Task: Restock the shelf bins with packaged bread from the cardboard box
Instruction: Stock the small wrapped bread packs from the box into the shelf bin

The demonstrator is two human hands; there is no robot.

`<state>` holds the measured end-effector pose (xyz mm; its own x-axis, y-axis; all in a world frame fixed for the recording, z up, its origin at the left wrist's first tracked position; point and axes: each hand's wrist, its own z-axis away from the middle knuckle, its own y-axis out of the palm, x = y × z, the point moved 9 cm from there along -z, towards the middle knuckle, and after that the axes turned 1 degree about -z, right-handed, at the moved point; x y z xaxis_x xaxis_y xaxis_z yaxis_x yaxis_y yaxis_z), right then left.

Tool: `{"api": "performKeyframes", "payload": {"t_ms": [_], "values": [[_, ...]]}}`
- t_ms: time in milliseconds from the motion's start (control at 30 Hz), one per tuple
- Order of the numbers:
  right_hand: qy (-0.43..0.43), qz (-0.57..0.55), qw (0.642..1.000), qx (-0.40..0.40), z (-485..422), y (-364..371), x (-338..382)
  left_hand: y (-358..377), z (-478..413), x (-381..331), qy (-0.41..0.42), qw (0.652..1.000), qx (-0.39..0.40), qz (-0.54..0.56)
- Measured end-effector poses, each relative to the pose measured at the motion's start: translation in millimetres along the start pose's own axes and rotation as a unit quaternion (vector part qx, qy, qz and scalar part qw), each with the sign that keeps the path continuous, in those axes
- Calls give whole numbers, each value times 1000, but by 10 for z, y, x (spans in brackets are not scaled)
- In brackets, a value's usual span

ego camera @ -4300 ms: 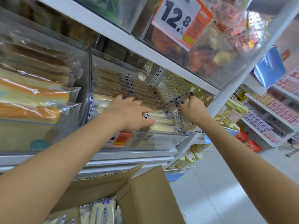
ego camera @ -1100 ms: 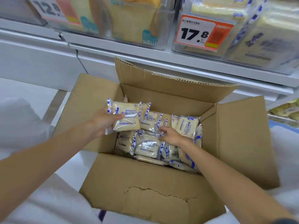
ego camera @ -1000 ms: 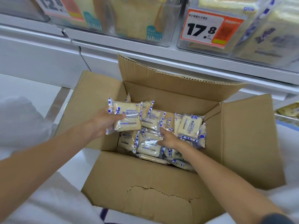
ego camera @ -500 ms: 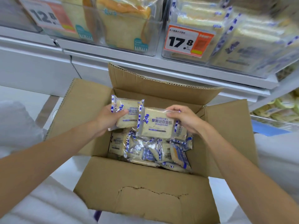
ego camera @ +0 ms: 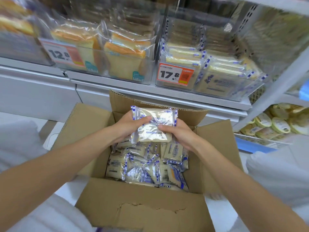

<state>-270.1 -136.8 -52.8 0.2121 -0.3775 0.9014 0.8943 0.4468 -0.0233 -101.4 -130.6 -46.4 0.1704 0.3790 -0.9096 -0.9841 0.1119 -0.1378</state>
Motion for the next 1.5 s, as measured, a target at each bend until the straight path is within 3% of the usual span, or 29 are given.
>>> {"api": "performKeyframes", "payload": {"t_ms": [233,400,567,667,800,933,1133,1267,1333,1500], "values": [[-62,-6,997,-45,242,-274,869,-52,87,-826,114,986,-96,-77],[-72,5,986,-149,424,-641,1382,-183,138,-1611,210,958,-130,-145],[-148,-71,970,-178,369,-1031,1927,-611,-49,-2376,320,890,-256,-200],[-182,-128,958,-182,148,-1205,2180,-648,-398,-2627,339,875,-236,-252],[-168,-117,956,-211,-259,-1472,2500,-576,-890,-2831,313,871,-169,-339],[-160,-98,948,-256,-732,-1744,2812,-558,-1150,-2719,291,907,-75,-296],[-244,22,923,-297,-1302,-1874,3179,-584,-1166,-2649,309,902,-97,-286],[-254,185,858,-406,-1442,-2005,3284,-581,-1212,-2625,301,901,-98,-298],[-263,217,841,-420,-1484,-1990,3279,-587,-1213,-2622,304,900,-100,-294],[-241,240,870,-357,-1517,-1920,3206,-570,-1200,-2626,317,900,-99,-283]]}}
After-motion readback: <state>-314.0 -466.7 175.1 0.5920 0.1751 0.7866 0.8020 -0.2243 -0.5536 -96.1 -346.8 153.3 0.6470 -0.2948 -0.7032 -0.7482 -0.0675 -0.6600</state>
